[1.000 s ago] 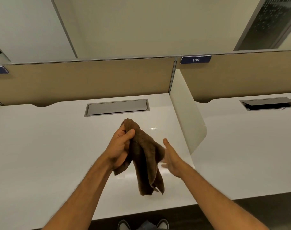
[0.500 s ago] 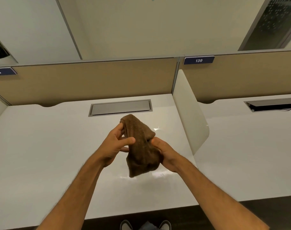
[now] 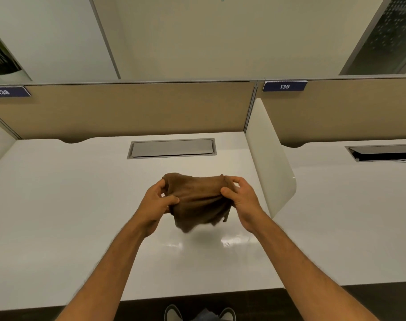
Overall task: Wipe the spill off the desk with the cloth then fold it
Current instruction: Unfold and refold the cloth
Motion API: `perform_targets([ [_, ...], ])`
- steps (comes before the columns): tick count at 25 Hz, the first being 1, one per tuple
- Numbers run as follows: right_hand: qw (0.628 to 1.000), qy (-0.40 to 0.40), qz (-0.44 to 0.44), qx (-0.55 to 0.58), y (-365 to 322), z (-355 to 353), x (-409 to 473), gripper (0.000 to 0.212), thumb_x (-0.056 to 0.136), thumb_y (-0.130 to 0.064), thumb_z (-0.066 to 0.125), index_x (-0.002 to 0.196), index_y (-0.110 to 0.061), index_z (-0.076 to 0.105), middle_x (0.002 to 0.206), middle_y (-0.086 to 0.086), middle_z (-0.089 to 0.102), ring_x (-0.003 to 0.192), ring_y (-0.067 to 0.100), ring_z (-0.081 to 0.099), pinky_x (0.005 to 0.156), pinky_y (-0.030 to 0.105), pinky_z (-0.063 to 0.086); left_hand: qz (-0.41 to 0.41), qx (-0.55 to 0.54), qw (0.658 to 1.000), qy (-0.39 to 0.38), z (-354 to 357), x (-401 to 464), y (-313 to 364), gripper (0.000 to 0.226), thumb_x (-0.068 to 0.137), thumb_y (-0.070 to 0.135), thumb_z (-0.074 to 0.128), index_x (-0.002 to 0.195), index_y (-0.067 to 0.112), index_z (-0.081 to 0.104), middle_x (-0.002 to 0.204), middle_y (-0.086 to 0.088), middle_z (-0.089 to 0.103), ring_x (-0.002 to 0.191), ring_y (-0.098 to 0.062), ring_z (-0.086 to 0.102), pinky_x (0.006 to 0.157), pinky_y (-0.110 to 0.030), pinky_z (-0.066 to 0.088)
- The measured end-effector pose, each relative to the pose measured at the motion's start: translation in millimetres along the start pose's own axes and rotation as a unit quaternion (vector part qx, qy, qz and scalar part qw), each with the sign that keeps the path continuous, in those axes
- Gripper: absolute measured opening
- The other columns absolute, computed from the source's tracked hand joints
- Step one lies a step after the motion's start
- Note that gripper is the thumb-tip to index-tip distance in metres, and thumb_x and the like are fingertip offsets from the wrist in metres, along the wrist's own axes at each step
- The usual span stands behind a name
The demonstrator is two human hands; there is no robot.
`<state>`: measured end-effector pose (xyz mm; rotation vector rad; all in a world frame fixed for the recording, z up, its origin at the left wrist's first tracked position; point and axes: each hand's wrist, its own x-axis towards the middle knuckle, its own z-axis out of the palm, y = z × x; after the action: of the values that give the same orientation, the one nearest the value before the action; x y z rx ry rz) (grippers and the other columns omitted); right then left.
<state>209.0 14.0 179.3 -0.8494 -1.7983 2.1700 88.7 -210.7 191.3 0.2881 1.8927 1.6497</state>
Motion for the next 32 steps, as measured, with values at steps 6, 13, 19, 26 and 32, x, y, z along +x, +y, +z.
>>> perform_targets([
  [6, 0.992, 0.016, -0.061, -0.11, -20.0, -9.4, 5.6, 0.06, 0.096, -0.008, 0.068, 0.145, -0.038, 0.049, 0.12, -0.008, 0.066, 0.106, 0.009, 0.065, 0.093, 0.023, 0.055, -0.066, 0.04, 0.996, 0.037, -14.3, 12.7, 8.9, 0.068, 0.087, 0.008, 0.083, 0.147, 0.011, 0.052, 0.14, -0.01, 0.062, 0.123, -0.037, 0.064, 0.101, -0.053, 0.058],
  [13, 0.963, -0.046, -0.081, -0.252, -38.0, -15.3, 0.9, 0.044, 0.094, -0.007, 0.07, 0.131, -0.027, 0.064, 0.132, -0.004, 0.062, 0.12, 0.016, 0.058, 0.108, 0.034, 0.048, -0.022, 0.08, 0.991, 0.105, -9.5, 10.8, 20.2, 0.102, 0.083, 0.005, 0.087, 0.154, 0.034, 0.02, 0.158, -0.007, 0.037, 0.125, -0.033, 0.054, 0.094, -0.038, 0.058],
  [19, 0.903, -0.034, -0.128, -0.409, -25.6, -8.6, -1.5, 0.014, 0.095, -0.017, 0.07, 0.107, -0.023, 0.072, 0.106, -0.006, 0.062, 0.099, 0.014, 0.061, 0.091, 0.025, 0.055, 0.037, 0.243, 0.969, -0.029, -10.4, 6.2, 24.1, 0.057, 0.095, 0.006, 0.071, 0.138, 0.039, 0.051, 0.136, 0.001, 0.065, 0.111, -0.017, 0.068, 0.09, -0.027, 0.06],
  [26, 0.893, -0.088, -0.124, -0.424, -38.9, -20.9, -3.5, 0.016, 0.093, -0.021, 0.072, 0.086, -0.035, 0.068, 0.096, -0.016, 0.066, 0.091, 0.009, 0.063, 0.084, 0.027, 0.058, 0.019, 0.416, 0.906, -0.069, -5.3, 3.6, 18.3, 0.019, 0.094, 0.01, 0.073, 0.106, 0.025, 0.072, 0.101, 0.004, 0.071, 0.09, -0.015, 0.068, 0.068, -0.015, 0.049],
  [32, 0.993, -0.058, -0.098, -0.007, -57.1, -24.0, -9.4, 0.02, 0.101, -0.013, 0.06, 0.092, -0.024, 0.074, 0.084, -0.006, 0.073, 0.081, 0.009, 0.069, 0.072, 0.02, 0.057, 0.106, 0.077, 0.991, -0.039, 3.1, 0.3, 33.1, 0.013, 0.104, 0.021, 0.059, 0.1, 0.02, 0.071, 0.089, 0.005, 0.073, 0.089, -0.014, 0.069, 0.076, -0.025, 0.057],
])
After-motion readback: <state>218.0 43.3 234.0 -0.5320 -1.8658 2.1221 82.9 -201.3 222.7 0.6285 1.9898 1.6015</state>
